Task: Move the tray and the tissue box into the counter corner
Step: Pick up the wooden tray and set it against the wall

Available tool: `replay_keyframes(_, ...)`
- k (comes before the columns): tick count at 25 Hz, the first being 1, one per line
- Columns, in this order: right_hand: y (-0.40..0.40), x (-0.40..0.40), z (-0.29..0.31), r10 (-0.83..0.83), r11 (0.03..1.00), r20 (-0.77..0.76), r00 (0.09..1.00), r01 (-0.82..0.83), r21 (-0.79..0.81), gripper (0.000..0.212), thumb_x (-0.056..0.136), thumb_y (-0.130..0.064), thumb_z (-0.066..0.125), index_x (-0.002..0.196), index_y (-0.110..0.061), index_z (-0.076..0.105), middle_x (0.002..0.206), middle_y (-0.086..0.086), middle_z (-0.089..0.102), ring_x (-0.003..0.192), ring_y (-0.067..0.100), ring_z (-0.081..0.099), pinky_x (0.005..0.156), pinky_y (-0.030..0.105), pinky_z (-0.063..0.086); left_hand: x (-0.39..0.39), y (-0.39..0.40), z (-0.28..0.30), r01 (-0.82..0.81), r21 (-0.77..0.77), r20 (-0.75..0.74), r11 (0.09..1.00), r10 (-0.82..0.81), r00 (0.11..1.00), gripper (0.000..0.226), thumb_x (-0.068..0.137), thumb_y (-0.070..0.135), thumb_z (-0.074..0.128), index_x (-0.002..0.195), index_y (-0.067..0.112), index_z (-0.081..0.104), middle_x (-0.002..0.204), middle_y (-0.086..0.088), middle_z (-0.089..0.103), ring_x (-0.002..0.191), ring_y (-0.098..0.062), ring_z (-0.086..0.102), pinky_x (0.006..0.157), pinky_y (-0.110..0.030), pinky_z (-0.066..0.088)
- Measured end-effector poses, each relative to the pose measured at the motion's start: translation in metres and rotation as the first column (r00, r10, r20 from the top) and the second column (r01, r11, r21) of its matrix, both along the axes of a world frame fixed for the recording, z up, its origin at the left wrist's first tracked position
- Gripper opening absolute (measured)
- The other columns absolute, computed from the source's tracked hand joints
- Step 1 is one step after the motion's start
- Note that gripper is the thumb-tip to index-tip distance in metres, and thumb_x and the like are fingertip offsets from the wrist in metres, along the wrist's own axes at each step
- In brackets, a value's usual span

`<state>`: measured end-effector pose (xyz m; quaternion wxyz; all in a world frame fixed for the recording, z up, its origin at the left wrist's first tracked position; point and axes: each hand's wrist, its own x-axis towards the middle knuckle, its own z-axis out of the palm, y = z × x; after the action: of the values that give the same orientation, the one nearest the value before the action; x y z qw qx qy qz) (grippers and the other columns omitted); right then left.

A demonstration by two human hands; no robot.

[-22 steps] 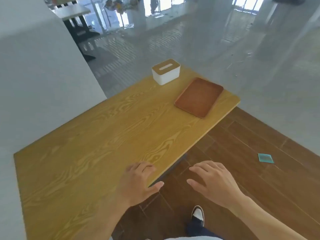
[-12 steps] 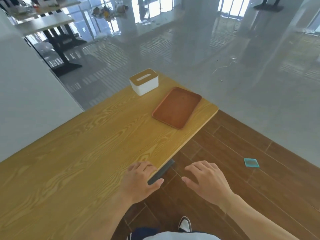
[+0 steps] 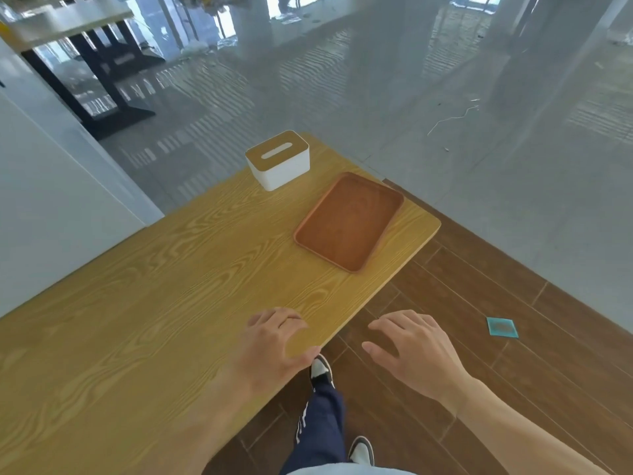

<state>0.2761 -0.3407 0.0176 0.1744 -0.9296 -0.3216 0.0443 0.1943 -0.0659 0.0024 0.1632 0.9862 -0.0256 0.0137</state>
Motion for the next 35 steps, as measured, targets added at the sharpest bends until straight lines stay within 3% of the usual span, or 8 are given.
replay_keyframes(8, 0.030, 0.096, -0.010, -0.015, 0.994, -0.012, 1.000, 0.014, -0.111, 0.050, 0.092, -0.065, 0.041, 0.116, -0.031, 0.067, 0.111, -0.013, 0.071, 0.104, 0.012, 0.063, 0.092, 0.035, 0.047, 0.093, 0.048, -0.021, 0.043, -0.007, 0.023, 0.999, -0.043, 0.999, 0.057, 0.085, 0.068, 0.048, 0.107, 0.022, 0.072, 0.116, 0.007, 0.067, 0.113, -0.013, 0.058, 0.096, -0.036, 0.040)
replay_keyframes(15, 0.052, 0.179, -0.037, -0.035, 0.968, -0.087, 0.996, 0.012, -0.249, 0.048, 0.092, -0.064, 0.043, 0.123, -0.032, 0.063, 0.116, -0.011, 0.069, 0.107, 0.014, 0.062, 0.091, 0.036, 0.047, 0.157, 0.098, -0.045, 0.049, 0.014, -0.262, 0.999, -0.044, 0.964, 0.074, 0.084, 0.080, 0.031, 0.123, 0.026, 0.064, 0.131, 0.010, 0.058, 0.121, -0.010, 0.052, 0.103, -0.033, 0.034)
replay_keyframes(22, 0.059, 0.260, -0.074, 0.034, 0.927, -0.204, 0.978, -0.107, -0.360, 0.051, 0.094, -0.065, 0.040, 0.128, -0.031, 0.059, 0.123, -0.012, 0.066, 0.115, 0.013, 0.059, 0.095, 0.036, 0.045, 0.188, 0.099, -0.084, -0.121, 0.068, -0.447, 0.990, 0.138, 0.884, 0.086, 0.076, 0.086, 0.021, 0.128, 0.029, 0.059, 0.139, 0.004, 0.056, 0.125, -0.017, 0.052, 0.106, -0.045, 0.032)
replay_keyframes(29, 0.040, 0.358, -0.107, 0.000, 0.920, -0.234, 0.972, -0.092, -0.381, 0.053, 0.093, -0.064, 0.044, 0.132, -0.029, 0.054, 0.129, -0.006, 0.062, 0.109, 0.017, 0.062, 0.087, 0.038, 0.052, 0.210, 0.059, -0.113, -0.423, 0.139, -0.615, 0.896, 0.413, 0.672, 0.091, 0.071, 0.090, 0.019, 0.131, 0.033, 0.056, 0.145, 0.002, 0.049, 0.130, -0.025, 0.046, 0.108, -0.048, 0.032)
replay_keyframes(35, 0.024, 0.409, -0.116, -0.067, 0.928, -0.237, 0.969, -0.027, -0.372, 0.057, 0.089, -0.057, 0.059, 0.134, -0.023, 0.052, 0.131, 0.002, 0.051, 0.106, 0.024, 0.061, 0.078, 0.042, 0.056, 0.234, 0.020, -0.113, -0.641, 0.217, -0.592, 0.736, 0.621, 0.513, 0.083, 0.077, 0.085, 0.030, 0.132, 0.028, 0.056, 0.139, -0.002, 0.052, 0.128, -0.024, 0.048, 0.105, -0.049, 0.033)
